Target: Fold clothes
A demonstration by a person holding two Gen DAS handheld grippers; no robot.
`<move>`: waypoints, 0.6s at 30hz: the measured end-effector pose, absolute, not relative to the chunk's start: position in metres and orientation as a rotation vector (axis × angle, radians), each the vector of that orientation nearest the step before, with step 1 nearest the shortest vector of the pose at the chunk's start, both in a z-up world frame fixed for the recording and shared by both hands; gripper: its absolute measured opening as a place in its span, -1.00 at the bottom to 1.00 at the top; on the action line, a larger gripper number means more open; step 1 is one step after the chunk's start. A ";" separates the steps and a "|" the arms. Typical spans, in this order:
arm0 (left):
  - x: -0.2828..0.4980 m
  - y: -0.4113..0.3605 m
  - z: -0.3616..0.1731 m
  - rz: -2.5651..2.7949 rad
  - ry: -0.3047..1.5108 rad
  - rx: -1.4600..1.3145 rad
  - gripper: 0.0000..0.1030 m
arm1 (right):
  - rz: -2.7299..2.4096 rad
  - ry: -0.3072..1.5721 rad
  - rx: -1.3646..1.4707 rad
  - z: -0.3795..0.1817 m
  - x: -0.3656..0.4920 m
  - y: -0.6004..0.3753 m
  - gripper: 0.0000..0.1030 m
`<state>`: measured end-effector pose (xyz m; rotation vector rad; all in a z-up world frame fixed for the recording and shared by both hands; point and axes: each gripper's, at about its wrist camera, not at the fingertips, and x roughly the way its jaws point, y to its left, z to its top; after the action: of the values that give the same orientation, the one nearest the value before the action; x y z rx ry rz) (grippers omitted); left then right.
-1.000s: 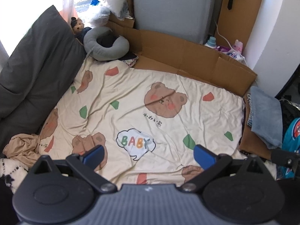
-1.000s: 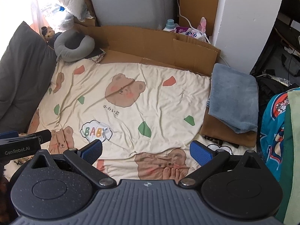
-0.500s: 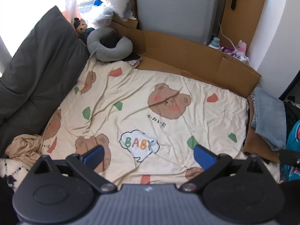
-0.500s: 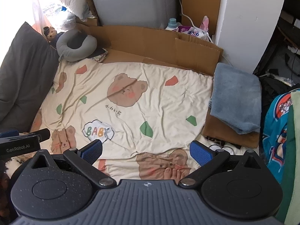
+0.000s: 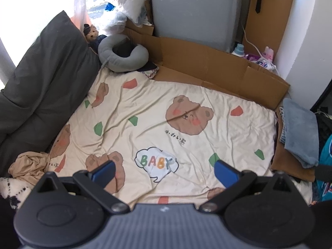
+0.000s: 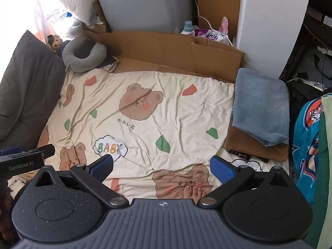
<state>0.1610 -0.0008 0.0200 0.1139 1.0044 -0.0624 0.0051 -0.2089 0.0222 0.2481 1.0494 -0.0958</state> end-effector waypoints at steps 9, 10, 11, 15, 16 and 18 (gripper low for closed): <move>0.163 0.003 0.020 -0.058 1.007 0.101 0.99 | -0.093 1.051 0.242 0.022 0.005 -0.210 0.99; 0.163 0.003 0.020 -0.058 1.008 0.100 0.99 | -0.093 1.051 0.242 0.022 0.006 -0.209 0.98; 0.163 0.004 0.020 -0.059 1.007 0.100 0.99 | -0.094 1.051 0.242 0.022 0.006 -0.208 0.99; 0.162 0.003 0.020 -0.053 1.008 0.094 0.99 | -0.090 1.052 0.240 0.022 0.007 -0.210 0.98; 0.161 0.003 0.020 -0.052 1.008 0.094 0.99 | -0.089 1.052 0.239 0.022 0.007 -0.210 0.98; 0.162 0.004 0.020 -0.053 1.008 0.094 0.99 | -0.090 1.052 0.240 0.022 0.007 -0.210 0.99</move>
<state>0.1618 0.0039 0.0201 0.0941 1.0077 -0.0531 0.0071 -0.2101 0.0224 0.2396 1.0520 -0.0904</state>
